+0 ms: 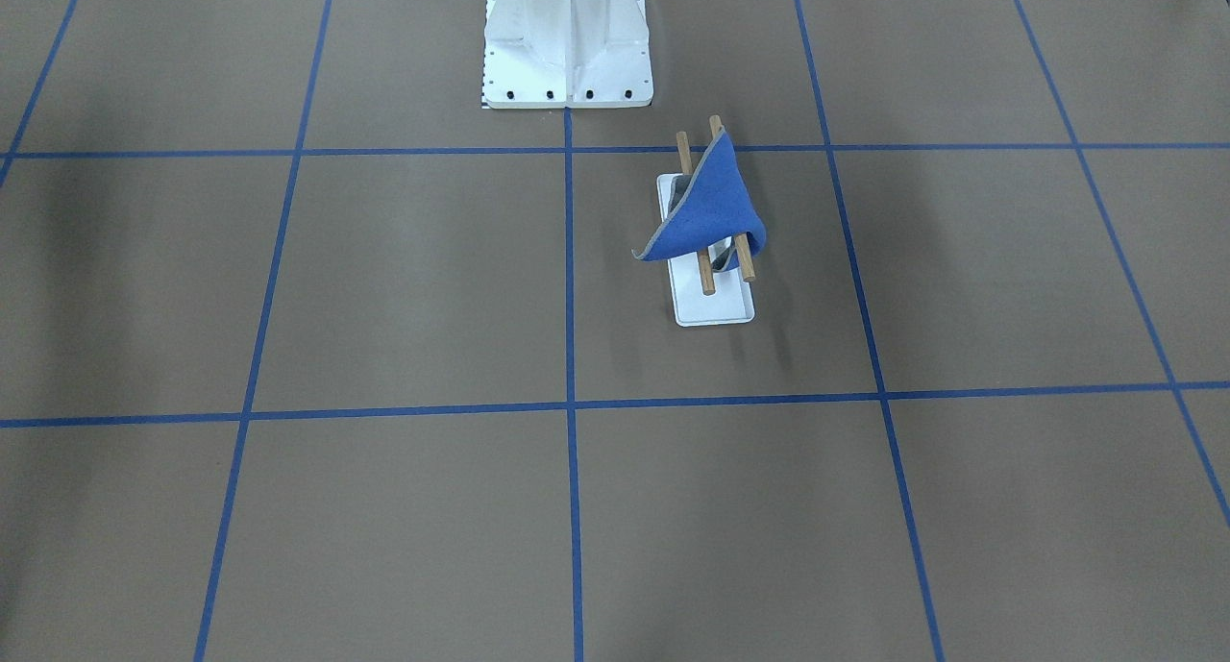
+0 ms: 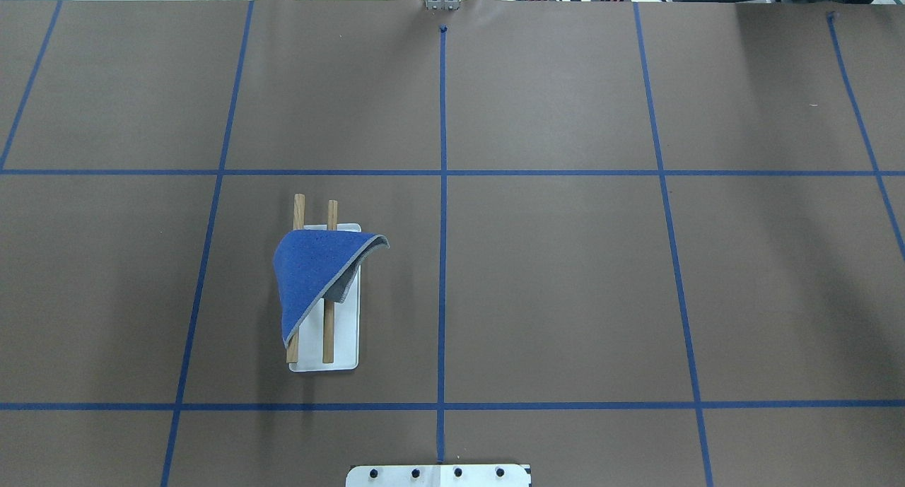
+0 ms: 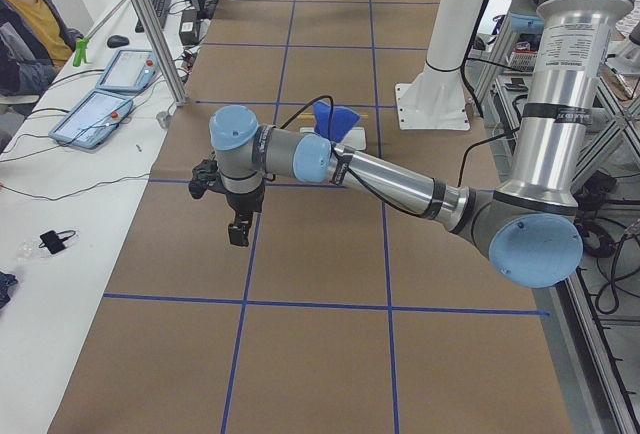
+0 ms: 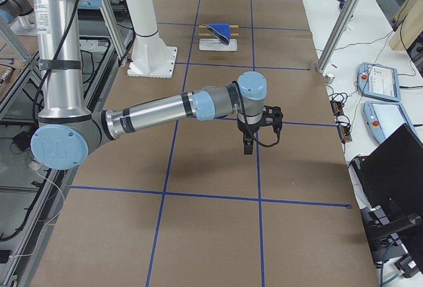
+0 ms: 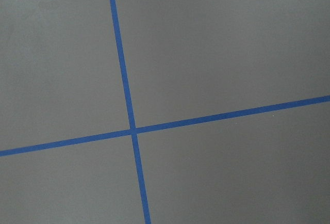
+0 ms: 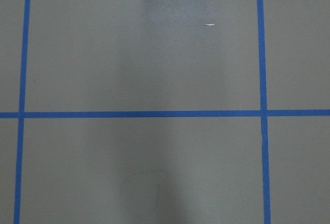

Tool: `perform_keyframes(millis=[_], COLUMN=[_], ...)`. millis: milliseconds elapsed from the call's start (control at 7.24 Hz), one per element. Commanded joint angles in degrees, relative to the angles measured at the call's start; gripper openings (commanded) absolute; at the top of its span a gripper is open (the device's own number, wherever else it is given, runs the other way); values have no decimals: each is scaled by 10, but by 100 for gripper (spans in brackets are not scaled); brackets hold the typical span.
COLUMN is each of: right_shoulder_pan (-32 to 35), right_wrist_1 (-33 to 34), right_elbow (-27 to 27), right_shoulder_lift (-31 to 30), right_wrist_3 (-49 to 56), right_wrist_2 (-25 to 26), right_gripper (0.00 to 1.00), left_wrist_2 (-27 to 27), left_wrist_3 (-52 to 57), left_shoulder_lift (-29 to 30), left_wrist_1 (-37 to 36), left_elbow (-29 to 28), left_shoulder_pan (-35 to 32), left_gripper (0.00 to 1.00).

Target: Hang towel on rack

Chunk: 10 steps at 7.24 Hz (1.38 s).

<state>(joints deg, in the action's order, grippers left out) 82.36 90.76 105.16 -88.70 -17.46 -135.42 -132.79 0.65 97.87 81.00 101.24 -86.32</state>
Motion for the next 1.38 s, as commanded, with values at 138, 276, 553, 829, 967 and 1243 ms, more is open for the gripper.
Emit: perform_keyframes(millis=[138, 276, 553, 829, 967, 1243], right_shoulder_pan=[-1, -2, -3, -3, -3, -4], right_wrist_1=[-1, -1, -1, -1, -1, -1], right_elbow=[-2, -2, 0, 0, 0, 0], right_shoulder_lift=[0, 0, 0, 2, 2, 3], right_wrist_3=[0, -1, 0, -1, -1, -1], right_wrist_2=[-1, -1, -1, -4, -4, -4], right_gripper=[100, 100, 100, 100, 100, 100], left_wrist_2=[0, 0, 1, 0, 0, 0], left_wrist_3=[0, 0, 0, 0, 0, 0], left_shoulder_lift=[-5, -6, 1, 2, 1, 2], left_wrist_1=[3, 3, 5, 4, 5, 4], left_elbow=[5, 10, -3, 18, 17, 18], left_shoulder_pan=[0, -1, 0, 0, 0, 0], left_gripper=[98, 98, 98, 98, 98, 98])
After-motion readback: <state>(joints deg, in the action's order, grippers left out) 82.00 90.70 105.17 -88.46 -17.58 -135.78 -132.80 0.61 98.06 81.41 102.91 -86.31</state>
